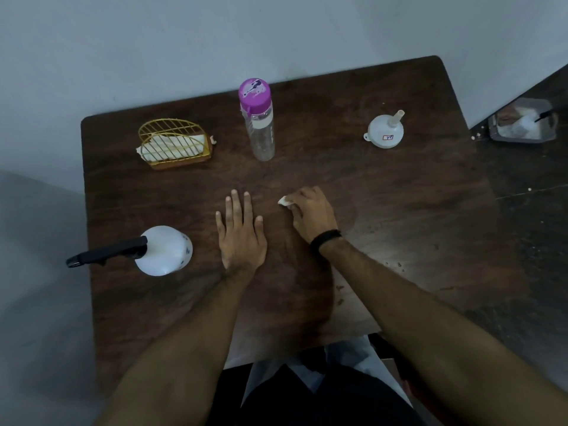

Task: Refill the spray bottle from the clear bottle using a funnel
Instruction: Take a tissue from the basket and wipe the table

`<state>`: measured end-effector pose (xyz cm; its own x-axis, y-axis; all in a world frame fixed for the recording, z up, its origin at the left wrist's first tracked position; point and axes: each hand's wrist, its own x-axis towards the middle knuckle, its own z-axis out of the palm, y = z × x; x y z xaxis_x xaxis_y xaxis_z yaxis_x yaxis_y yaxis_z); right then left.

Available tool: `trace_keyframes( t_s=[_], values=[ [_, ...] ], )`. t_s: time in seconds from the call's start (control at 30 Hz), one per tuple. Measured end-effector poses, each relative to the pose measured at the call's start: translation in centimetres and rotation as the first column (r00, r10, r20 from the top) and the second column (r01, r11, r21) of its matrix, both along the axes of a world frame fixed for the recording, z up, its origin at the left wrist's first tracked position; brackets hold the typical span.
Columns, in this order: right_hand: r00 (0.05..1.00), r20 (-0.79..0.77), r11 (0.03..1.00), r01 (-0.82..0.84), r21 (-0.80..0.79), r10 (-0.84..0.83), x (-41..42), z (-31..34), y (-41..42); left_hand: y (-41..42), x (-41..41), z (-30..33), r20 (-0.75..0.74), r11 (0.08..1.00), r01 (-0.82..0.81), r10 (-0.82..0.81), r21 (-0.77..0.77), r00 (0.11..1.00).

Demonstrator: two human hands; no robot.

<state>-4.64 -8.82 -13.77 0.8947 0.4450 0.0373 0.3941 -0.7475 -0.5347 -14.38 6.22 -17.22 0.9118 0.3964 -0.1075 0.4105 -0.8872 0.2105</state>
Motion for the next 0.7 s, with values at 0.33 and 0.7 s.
trace_keyframes(
  t_s=[0.33,0.7],
  values=[
    [0.931,-0.066,0.933,-0.36,0.011,0.36,-4.9,-0.8,-0.1,0.0,0.4,0.2,-0.029,1.0,0.0,0.001,0.011,1.0],
    [0.992,-0.02,0.992,-0.126,-0.023,0.125,4.7,-1.6,6.2,0.0,0.4,0.1,-0.043,1.0,-0.008,0.008,-0.008,0.999]
  ],
)
